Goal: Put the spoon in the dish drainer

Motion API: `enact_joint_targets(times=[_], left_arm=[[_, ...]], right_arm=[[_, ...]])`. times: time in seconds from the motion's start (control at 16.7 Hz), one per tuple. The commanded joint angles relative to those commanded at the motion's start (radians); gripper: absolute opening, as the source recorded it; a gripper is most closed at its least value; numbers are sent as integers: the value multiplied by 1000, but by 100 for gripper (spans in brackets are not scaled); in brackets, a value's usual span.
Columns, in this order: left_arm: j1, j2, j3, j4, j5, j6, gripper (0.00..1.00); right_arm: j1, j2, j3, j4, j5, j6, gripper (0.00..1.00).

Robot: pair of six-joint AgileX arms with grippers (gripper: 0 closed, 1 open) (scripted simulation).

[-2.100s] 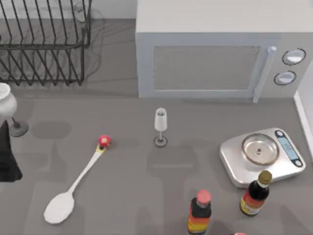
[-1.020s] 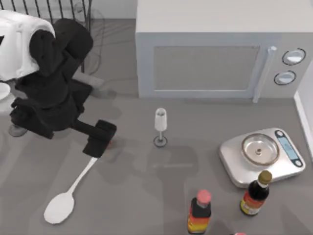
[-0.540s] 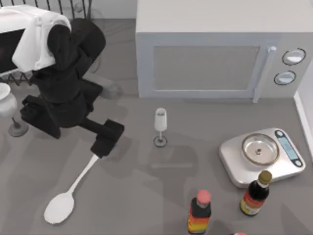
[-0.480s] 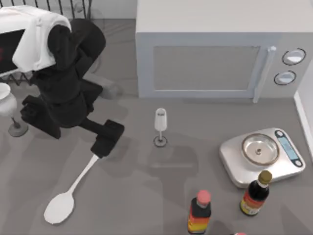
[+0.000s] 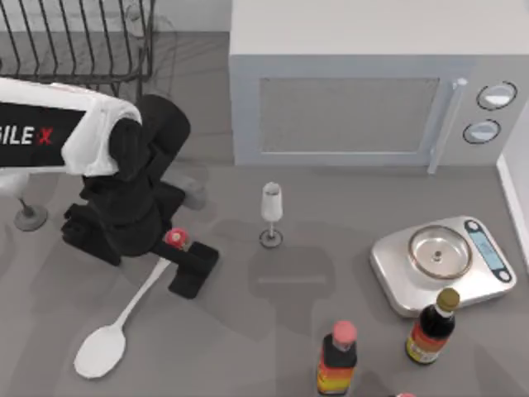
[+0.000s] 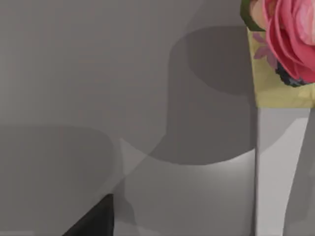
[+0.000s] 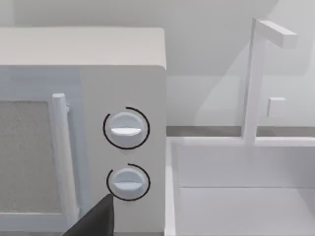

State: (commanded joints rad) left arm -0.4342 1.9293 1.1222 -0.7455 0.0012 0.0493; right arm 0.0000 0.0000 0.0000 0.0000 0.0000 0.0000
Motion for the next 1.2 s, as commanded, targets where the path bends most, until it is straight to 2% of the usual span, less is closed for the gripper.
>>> enact_joint_targets(times=[0.18, 0.42, 1.2], left_arm=[[0, 37, -41, 65, 0, 1, 100], [0, 38, -42, 67, 0, 1, 100], [0, 38, -42, 67, 0, 1, 2]], right_arm=[[0, 0, 0, 0, 0, 0, 100], [0, 0, 0, 0, 0, 0, 100], [0, 0, 0, 0, 0, 0, 100]])
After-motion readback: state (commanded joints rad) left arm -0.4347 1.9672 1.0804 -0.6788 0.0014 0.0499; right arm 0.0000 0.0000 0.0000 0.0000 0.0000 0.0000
